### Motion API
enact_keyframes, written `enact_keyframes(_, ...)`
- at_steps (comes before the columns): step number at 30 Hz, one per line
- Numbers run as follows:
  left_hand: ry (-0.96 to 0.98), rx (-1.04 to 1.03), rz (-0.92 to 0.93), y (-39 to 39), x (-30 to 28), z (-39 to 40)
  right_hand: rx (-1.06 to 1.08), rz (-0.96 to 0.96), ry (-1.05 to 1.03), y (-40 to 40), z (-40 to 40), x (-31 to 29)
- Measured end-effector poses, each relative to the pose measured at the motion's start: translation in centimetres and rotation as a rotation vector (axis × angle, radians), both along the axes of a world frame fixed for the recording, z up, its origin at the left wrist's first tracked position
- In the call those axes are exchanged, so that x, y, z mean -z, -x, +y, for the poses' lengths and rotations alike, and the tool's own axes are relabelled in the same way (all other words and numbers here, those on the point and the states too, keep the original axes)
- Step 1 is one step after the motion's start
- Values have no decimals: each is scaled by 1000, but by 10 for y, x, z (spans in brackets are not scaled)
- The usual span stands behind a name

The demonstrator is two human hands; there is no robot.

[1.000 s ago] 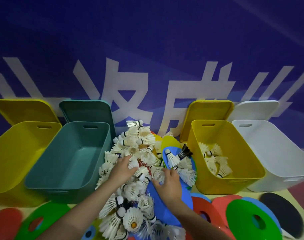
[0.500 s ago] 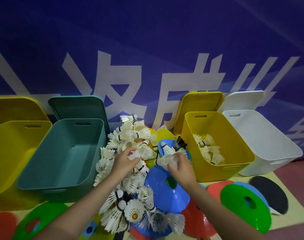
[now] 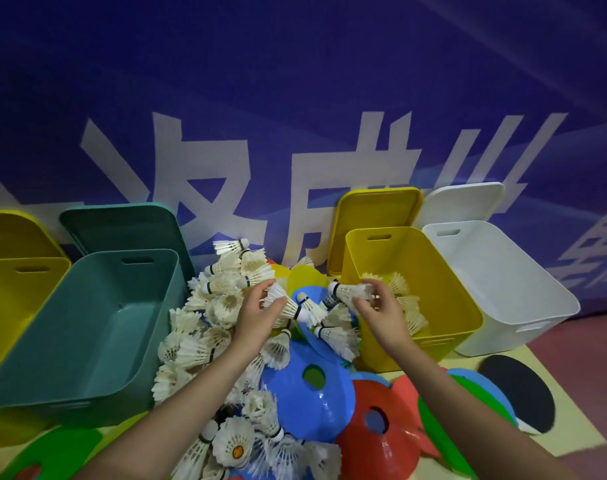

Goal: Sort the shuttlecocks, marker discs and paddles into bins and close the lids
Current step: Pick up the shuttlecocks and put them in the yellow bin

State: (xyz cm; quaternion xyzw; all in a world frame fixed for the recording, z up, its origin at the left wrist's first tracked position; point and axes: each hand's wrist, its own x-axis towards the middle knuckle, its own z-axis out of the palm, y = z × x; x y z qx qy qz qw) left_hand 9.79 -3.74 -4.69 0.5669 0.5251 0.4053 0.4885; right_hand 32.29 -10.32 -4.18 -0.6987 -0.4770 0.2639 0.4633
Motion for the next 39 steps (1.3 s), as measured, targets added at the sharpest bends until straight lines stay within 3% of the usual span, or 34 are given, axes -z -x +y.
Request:
enact_keyframes(6,-51,54,-18,-61,-13,9,87,47,-51,-71,6,-6)
enact_keyframes(17,-22,-37,-38,-157,0,-4,-30,-228,297,-181,30,41)
enact_keyframes(24,36,-174,-9,-170,13,-12,43,-123,396,-194,82,70)
enact_keyframes(27,55,-230,-18,-170,19,-16,-39,-108,449,-189,97,82)
enact_keyframes(31,45,-257,-15,-180,17,-20,-223,-266,598,-190,107,94)
enact_keyframes(33,25,-230,-6,-192,12,-19,-255,-332,545,-195,103,82)
enact_keyframes(36,-9,-152,14,-215,10,-10,-257,-458,303,-216,88,51)
enact_keyframes(39,2,-31,87,-243,16,4,-125,-554,56,-245,66,33)
